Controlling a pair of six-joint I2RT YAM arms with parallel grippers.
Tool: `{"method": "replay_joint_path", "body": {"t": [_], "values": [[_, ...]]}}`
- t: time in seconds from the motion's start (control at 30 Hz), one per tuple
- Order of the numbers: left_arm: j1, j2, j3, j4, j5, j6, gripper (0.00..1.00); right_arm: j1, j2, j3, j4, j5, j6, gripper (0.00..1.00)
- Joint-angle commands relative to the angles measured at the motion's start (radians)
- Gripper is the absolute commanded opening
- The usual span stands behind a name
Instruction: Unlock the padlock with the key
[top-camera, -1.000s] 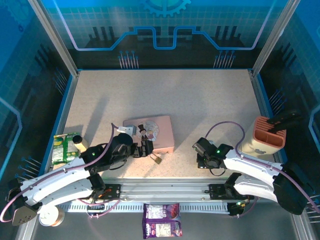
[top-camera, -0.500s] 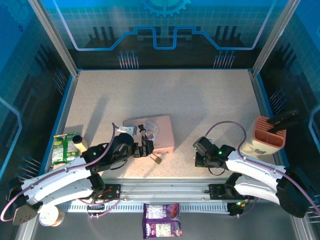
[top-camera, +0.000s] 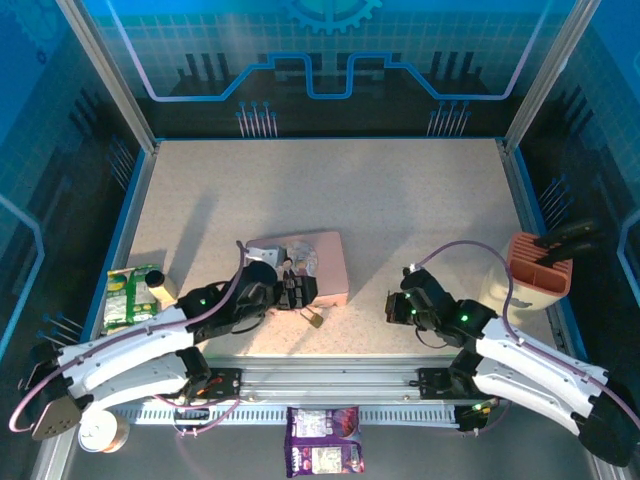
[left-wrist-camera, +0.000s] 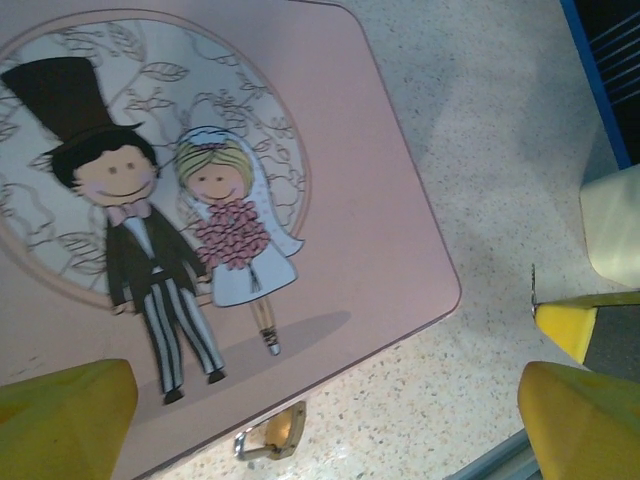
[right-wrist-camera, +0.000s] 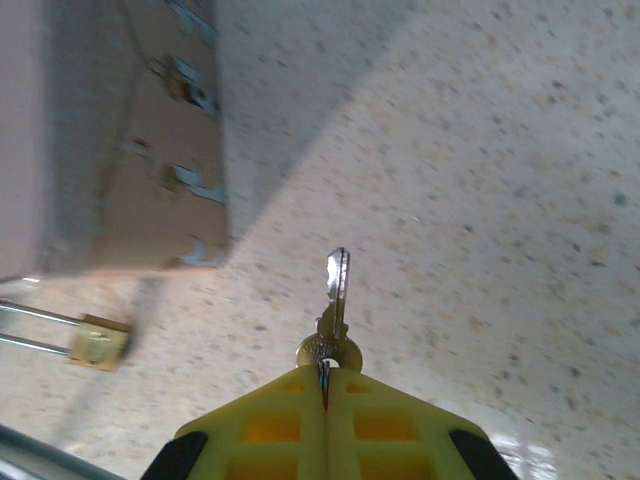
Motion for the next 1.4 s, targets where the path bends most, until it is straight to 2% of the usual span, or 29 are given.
{"method": "replay_joint_path", "body": {"t": [0.0,0.17,0.3,0.4,0.67,0.83,1.1,1.37], "values": [[-0.007,0.04,0.057,0.109,0.058,0.038,0.97,0.017,-0.043,-0.003,0.089,-0.005,-0.002,0.0],[-0.007,0.115,0.101,0.164,0.115,0.03,0.9,0.05,-0.066,-0.025,0.204,0.001,-0.132,0.0],[-0.008,0.152,0.129,0.192,0.164,0.011,0.86,0.128,-0.07,-0.03,0.313,0.009,-0.292,0.0],[-0.007,0.166,0.151,0.176,0.182,-0.003,0.84,0.191,-0.069,-0.038,0.37,0.05,-0.406,0.0],[-0.007,0.171,0.201,0.093,0.192,-0.038,0.76,0.269,-0.04,-0.068,0.529,0.094,-0.602,0.0],[-0.007,0.181,0.206,0.113,0.227,-0.047,0.73,0.309,0.003,-0.041,0.573,0.133,-0.654,0.0],[-0.007,0.229,0.239,0.093,0.257,-0.018,0.58,0.36,0.049,-0.001,0.593,0.179,-0.69,0.0],[-0.007,0.245,0.241,0.106,0.283,-0.025,0.46,0.365,0.077,0.006,0.636,0.186,-0.692,0.0]]}}
